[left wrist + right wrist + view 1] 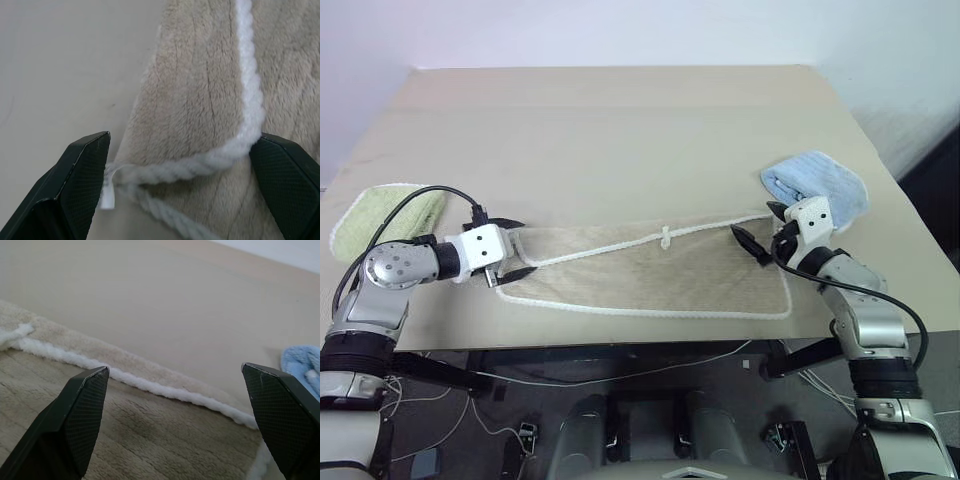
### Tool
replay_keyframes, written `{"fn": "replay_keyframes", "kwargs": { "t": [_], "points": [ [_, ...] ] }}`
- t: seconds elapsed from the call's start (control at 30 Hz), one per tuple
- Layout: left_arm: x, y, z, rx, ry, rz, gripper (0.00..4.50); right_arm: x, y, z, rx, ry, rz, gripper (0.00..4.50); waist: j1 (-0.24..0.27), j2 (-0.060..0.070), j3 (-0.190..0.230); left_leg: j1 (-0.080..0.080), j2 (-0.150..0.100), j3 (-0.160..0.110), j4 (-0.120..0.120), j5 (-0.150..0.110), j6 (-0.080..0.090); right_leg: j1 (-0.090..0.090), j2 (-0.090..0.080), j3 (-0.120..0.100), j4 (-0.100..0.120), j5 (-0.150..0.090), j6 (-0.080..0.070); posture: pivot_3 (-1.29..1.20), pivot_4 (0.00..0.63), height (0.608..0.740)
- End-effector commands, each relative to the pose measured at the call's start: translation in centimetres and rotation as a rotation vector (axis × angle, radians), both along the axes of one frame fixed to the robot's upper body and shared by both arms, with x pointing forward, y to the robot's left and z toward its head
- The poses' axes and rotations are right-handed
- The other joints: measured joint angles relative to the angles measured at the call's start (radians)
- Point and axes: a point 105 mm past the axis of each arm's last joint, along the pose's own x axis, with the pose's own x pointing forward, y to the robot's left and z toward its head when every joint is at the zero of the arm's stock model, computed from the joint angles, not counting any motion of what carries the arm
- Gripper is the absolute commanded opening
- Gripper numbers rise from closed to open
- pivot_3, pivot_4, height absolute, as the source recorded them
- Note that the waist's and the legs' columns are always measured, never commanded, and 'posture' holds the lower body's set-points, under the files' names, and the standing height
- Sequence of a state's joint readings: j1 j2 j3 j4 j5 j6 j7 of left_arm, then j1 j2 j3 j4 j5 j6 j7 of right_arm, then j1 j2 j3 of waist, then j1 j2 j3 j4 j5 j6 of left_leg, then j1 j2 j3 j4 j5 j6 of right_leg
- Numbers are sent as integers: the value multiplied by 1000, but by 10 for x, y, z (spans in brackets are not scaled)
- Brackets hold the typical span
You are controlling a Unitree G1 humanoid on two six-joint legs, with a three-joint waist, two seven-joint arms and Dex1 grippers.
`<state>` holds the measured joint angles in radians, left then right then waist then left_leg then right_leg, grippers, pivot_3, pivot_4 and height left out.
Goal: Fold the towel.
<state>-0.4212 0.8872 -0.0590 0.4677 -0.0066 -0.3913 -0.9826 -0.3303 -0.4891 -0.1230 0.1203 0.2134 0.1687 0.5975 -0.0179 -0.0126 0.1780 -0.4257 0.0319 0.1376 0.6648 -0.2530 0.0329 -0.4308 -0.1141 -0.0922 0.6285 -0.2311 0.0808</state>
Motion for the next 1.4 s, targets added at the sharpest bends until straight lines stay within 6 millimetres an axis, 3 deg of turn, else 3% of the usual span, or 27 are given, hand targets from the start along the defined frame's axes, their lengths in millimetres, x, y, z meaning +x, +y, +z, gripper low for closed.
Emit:
{"fn": "replay_keyframes", "kwargs": {
  "t": [0.03,0.13,0.37,0.5,0.53,0.7,0.93,1.37,1.4],
  "points": [
    [-3,7,-9,47,28,10,4500,3,3,14,7,-52,15,4457,0,0,0,0,0,0,0,0,0,0,0,0,0,0,0,0,150,740],
    [-4,-1,-8,8,25,-21,3955,3,3,15,7,-53,15,4500,1,0,0,0,0,0,0,0,0,0,0,0,0,0,0,0,150,740],
    [-7,-7,-12,-12,33,-53,1506,2,-2,19,-2,-66,5,4500,5,0,0,0,0,0,0,0,0,0,0,0,0,0,0,0,150,740],
    [-5,-8,-10,-22,17,-54,223,3,-6,24,-20,-84,-3,4500,4,0,0,0,0,0,0,0,0,0,0,0,0,0,0,0,150,740],
    [-4,-8,-10,-24,14,-55,86,3,-7,25,-23,-87,-5,4500,4,0,0,0,0,0,0,0,0,0,0,0,0,0,0,0,150,740],
    [-1,-10,-1,-102,-5,-44,86,8,-21,32,-169,-123,-26,4500,5,0,0,0,0,0,0,0,0,0,0,0,0,0,0,0,150,740],
    [11,-14,21,-280,-40,21,86,16,-37,22,-522,-132,14,4500,1,0,0,-1,0,0,1,0,0,0,0,0,0,0,1,0,150,740],
    [8,-14,15,-277,-35,42,86,47,-46,4,-834,-131,59,4500,-1,0,0,0,0,2,1,0,0,0,0,0,0,-1,2,0,150,740],
    [7,-14,15,-277,-35,44,30,48,-45,3,-839,-131,66,4317,-1,0,0,0,0,1,1,0,0,0,0,0,0,-1,2,0,150,740]
  ]
}}
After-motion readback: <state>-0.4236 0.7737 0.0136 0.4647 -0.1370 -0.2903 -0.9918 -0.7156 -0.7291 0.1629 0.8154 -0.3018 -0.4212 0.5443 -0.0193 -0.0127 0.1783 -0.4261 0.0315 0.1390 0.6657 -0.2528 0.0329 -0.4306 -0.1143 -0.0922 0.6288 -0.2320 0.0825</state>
